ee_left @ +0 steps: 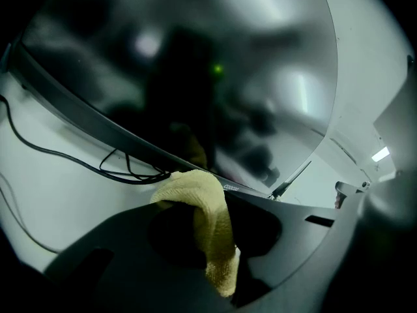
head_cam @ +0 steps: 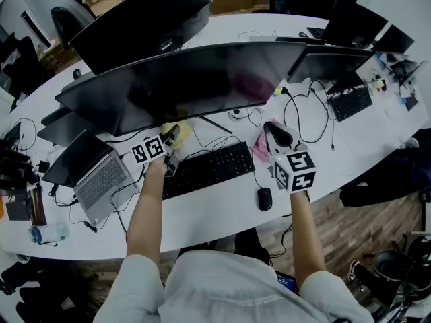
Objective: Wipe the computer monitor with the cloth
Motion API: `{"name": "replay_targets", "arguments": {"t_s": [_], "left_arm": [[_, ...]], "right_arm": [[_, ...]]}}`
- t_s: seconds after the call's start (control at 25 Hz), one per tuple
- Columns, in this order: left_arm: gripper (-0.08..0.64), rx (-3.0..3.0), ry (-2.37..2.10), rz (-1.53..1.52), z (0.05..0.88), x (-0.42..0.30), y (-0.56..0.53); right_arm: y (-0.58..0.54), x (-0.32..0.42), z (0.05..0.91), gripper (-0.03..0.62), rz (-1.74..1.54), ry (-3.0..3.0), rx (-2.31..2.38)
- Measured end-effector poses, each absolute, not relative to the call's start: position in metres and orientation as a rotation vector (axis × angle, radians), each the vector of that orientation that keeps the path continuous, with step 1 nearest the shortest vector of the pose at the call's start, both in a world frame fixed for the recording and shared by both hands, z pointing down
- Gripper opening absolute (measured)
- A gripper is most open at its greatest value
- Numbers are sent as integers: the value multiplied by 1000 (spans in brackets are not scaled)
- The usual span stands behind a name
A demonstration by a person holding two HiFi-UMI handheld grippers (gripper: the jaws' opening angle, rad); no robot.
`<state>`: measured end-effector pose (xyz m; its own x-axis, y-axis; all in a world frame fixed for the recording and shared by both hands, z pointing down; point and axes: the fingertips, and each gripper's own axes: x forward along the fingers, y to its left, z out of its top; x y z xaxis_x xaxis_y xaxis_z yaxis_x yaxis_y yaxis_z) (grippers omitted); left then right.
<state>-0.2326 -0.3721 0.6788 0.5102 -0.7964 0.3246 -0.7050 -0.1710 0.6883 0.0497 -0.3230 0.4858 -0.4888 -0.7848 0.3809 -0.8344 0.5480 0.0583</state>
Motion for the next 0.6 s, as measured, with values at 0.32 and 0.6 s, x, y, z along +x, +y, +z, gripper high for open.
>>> {"name": "replay_targets", "arguments": {"t_s": [0.32, 0.6], "left_arm": [[81, 1915, -1227, -132, 676, -176, -387], [81, 1934, -1223, -122, 675, -136, -398]], "right_arm": [[-340, 95, 483, 26, 203, -2413, 1349], [-350, 128, 487, 26, 208, -2415, 1335]]}}
